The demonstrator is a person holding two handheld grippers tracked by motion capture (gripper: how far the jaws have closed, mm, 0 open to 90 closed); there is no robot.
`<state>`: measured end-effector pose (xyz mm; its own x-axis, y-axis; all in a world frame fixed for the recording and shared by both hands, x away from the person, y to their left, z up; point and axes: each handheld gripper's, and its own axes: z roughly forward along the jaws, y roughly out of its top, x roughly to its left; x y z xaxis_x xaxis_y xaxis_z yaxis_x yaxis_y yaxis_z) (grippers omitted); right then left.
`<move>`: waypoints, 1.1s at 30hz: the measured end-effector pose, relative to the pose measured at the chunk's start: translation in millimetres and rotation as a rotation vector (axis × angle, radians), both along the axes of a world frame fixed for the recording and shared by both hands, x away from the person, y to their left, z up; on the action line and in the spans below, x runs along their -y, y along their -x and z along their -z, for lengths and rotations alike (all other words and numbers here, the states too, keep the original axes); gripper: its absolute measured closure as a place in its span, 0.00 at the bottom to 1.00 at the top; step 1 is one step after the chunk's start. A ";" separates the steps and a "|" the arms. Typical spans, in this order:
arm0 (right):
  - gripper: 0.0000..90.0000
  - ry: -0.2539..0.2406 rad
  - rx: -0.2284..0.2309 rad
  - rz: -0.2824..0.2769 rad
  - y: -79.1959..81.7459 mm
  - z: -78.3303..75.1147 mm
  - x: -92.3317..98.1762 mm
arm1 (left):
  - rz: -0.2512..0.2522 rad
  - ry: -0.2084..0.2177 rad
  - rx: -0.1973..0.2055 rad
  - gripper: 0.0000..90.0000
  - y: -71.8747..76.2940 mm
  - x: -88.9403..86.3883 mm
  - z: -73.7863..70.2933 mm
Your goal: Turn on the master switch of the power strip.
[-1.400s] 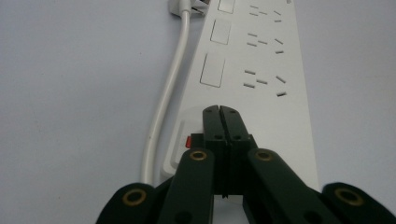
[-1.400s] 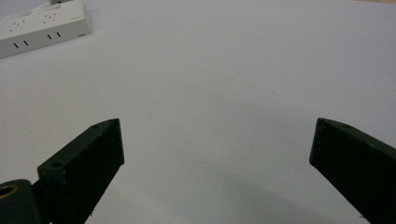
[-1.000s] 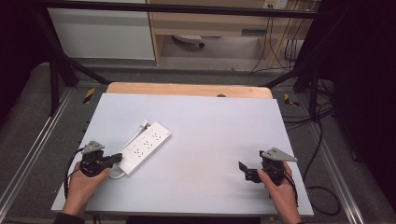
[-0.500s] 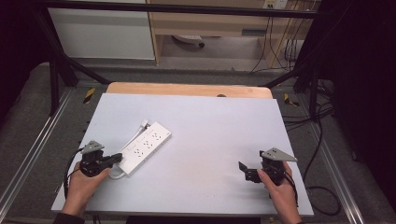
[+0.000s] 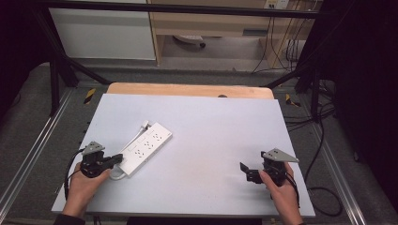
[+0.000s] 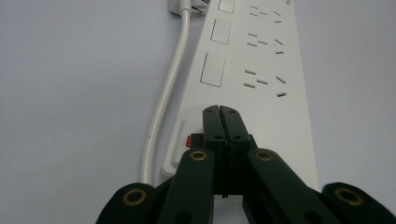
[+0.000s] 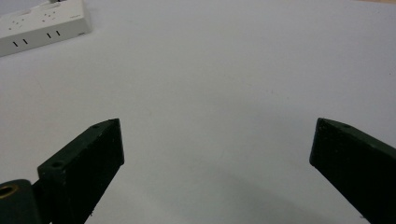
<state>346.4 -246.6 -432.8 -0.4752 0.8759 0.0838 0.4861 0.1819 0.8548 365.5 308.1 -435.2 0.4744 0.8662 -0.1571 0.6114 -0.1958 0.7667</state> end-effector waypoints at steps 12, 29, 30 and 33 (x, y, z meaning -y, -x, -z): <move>0.04 0.001 0.001 0.001 0.1 0.0 0.0 | 0.000 -0.007 0.010 1.00 0.9 1.1 0.3; 0.04 -0.001 -0.001 0.003 -0.2 0.2 0.0 | 0.000 -0.008 0.022 1.00 2.0 1.0 0.3; 0.04 0.000 -0.001 0.002 -0.2 0.2 -0.1 | -0.001 -0.008 0.022 1.00 2.1 1.1 0.2; 0.04 -0.002 -0.001 0.003 -0.1 0.2 -0.1 | -0.002 -0.010 0.025 1.00 2.3 1.4 0.3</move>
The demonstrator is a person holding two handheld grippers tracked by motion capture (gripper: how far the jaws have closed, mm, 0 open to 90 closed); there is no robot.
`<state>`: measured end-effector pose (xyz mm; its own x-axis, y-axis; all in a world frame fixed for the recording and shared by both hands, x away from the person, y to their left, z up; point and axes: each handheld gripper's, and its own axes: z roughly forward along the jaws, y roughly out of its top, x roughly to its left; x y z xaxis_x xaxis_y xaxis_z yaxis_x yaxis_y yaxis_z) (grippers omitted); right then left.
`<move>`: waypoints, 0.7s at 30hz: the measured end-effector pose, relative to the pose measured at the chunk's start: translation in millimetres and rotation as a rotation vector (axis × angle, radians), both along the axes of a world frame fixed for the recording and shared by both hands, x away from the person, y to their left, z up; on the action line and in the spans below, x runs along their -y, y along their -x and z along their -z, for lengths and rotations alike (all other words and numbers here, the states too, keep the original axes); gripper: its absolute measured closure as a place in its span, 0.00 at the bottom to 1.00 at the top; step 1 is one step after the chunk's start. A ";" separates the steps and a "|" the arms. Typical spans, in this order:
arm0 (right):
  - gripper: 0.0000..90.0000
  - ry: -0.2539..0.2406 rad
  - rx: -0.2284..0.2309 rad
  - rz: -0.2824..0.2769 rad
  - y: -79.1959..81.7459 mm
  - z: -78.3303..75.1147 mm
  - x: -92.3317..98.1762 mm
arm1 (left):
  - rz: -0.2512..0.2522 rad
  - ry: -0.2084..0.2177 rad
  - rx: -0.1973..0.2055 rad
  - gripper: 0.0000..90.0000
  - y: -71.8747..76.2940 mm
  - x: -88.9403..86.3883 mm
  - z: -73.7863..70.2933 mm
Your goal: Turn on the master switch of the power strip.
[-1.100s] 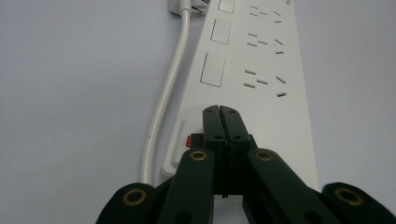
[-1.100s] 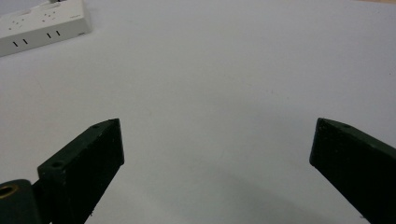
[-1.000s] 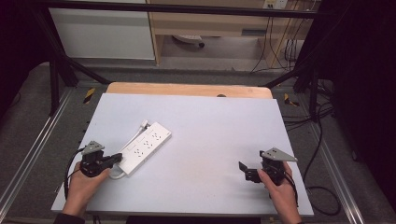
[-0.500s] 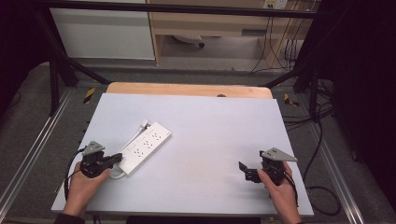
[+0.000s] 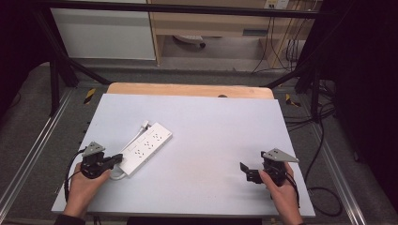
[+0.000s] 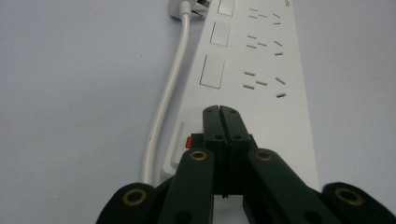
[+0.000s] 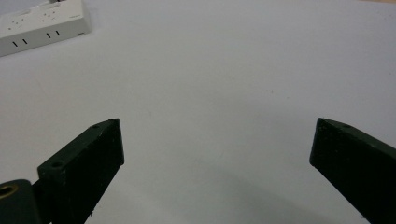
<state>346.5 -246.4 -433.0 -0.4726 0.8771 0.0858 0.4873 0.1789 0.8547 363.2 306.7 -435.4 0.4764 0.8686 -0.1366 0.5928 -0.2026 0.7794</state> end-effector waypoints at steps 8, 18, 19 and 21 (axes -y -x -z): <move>0.04 0.002 0.000 -0.002 -0.1 0.0 0.4 | 0.005 0.012 0.003 1.00 0.1 0.8 -0.3; 0.04 0.001 0.002 -0.002 0.0 -0.2 0.4 | 0.010 0.000 0.014 1.00 0.4 1.4 -0.4; 0.04 0.001 0.002 -0.002 0.0 -0.2 0.4 | 0.011 -0.001 0.014 1.00 0.5 1.5 -0.4; 0.04 0.001 0.002 -0.002 0.0 -0.1 0.4 | 0.013 -0.003 0.016 1.00 0.4 1.8 -0.3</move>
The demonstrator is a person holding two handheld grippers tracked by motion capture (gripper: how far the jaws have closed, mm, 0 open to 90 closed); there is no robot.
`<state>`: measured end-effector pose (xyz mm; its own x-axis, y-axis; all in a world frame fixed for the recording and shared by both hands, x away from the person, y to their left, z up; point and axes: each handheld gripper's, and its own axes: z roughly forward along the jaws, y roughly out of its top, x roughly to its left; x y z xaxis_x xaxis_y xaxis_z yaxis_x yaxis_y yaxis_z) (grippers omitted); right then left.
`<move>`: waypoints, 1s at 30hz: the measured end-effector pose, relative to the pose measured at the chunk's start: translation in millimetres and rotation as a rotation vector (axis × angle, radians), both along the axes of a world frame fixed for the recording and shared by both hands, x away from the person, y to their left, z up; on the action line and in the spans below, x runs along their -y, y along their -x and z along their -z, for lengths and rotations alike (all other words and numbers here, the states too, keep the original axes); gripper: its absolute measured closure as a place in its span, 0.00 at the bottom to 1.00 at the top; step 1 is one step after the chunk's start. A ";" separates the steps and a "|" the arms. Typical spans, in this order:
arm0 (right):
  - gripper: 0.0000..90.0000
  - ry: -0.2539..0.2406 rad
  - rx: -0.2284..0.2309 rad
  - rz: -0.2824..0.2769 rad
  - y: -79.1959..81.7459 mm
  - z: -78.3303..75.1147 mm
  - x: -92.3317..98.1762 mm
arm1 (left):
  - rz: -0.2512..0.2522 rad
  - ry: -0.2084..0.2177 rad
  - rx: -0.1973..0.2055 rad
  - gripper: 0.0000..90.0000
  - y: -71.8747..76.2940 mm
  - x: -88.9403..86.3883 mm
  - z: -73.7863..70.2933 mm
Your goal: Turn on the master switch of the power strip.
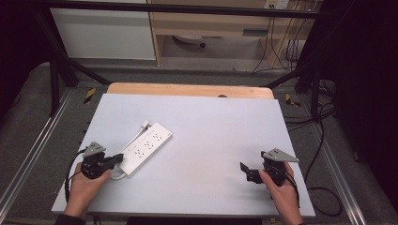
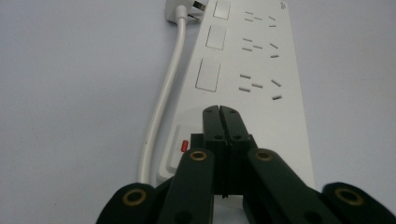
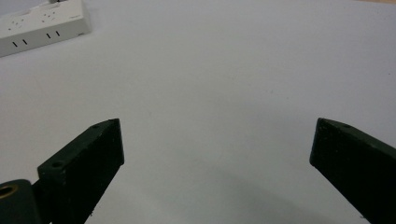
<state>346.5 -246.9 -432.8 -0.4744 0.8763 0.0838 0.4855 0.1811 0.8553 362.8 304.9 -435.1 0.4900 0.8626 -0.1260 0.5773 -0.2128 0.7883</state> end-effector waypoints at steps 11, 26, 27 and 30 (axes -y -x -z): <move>0.04 -0.001 0.001 0.001 0.0 -0.1 0.0 | 0.002 -0.006 0.002 1.00 0.1 0.4 -0.1; 0.04 -0.001 0.004 0.002 0.0 -0.3 0.3 | 0.006 0.005 0.025 1.00 0.8 1.1 -1.7; 0.04 0.000 0.004 0.002 0.0 -0.3 0.3 | 0.005 0.005 0.027 1.00 0.8 1.2 -1.7; 0.04 -0.001 0.003 0.003 0.0 -0.3 0.3 | 0.007 0.007 0.034 1.00 1.1 1.1 -2.5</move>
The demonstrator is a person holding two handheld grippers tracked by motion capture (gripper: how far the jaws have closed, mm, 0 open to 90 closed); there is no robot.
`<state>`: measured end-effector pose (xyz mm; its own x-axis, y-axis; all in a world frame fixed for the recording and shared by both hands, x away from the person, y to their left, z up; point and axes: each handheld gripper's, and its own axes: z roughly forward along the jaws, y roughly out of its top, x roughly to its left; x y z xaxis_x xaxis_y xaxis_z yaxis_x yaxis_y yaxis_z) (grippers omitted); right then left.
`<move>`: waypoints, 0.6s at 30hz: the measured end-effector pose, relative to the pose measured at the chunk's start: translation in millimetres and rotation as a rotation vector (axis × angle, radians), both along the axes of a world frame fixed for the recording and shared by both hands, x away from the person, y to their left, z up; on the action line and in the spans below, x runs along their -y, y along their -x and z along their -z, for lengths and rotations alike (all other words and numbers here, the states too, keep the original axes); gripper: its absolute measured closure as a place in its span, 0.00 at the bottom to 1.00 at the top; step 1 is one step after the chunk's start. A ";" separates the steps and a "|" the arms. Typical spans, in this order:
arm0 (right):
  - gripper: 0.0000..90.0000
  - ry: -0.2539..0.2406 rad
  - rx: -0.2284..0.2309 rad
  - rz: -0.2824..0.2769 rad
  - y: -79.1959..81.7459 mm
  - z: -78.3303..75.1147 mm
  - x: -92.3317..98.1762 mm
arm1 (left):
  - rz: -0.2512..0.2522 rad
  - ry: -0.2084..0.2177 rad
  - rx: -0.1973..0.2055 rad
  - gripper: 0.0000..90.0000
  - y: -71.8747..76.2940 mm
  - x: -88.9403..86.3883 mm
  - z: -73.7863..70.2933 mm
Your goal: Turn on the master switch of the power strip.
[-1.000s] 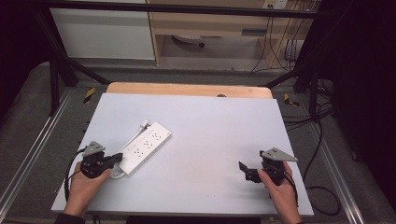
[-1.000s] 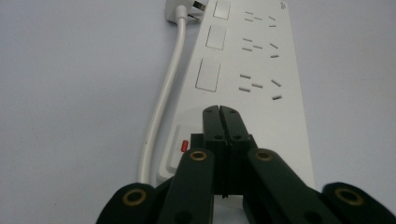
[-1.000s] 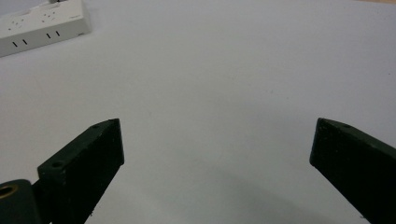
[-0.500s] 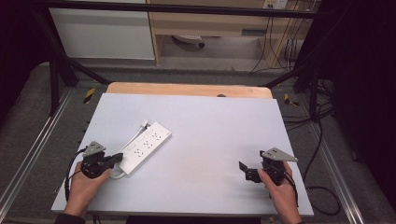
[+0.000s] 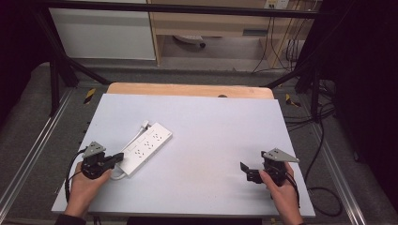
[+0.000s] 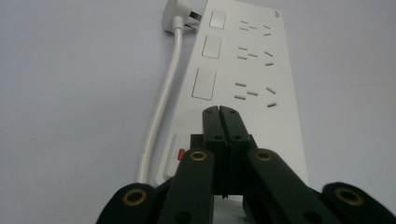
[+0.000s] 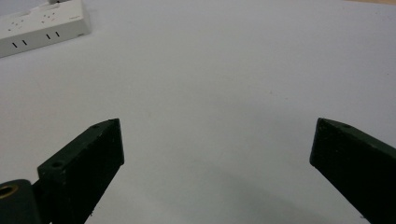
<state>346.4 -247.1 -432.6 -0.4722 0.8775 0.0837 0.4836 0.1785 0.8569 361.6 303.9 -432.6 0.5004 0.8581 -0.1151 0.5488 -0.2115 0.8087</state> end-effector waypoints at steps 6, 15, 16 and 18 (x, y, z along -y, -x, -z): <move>0.04 0.001 0.001 0.000 0.0 0.1 0.1 | 0.004 0.012 0.022 1.00 0.8 0.6 -1.6; 0.04 0.001 0.000 0.000 -0.1 0.2 -0.1 | -0.005 0.028 0.060 0.92 1.8 1.6 -3.8; 0.04 0.001 0.000 0.000 -0.1 0.2 -0.1 | -0.007 0.028 0.064 0.88 1.8 2.1 -4.0; 0.04 0.001 0.000 0.000 -0.1 0.2 -0.2 | -0.014 0.029 0.070 0.81 2.0 3.4 -4.6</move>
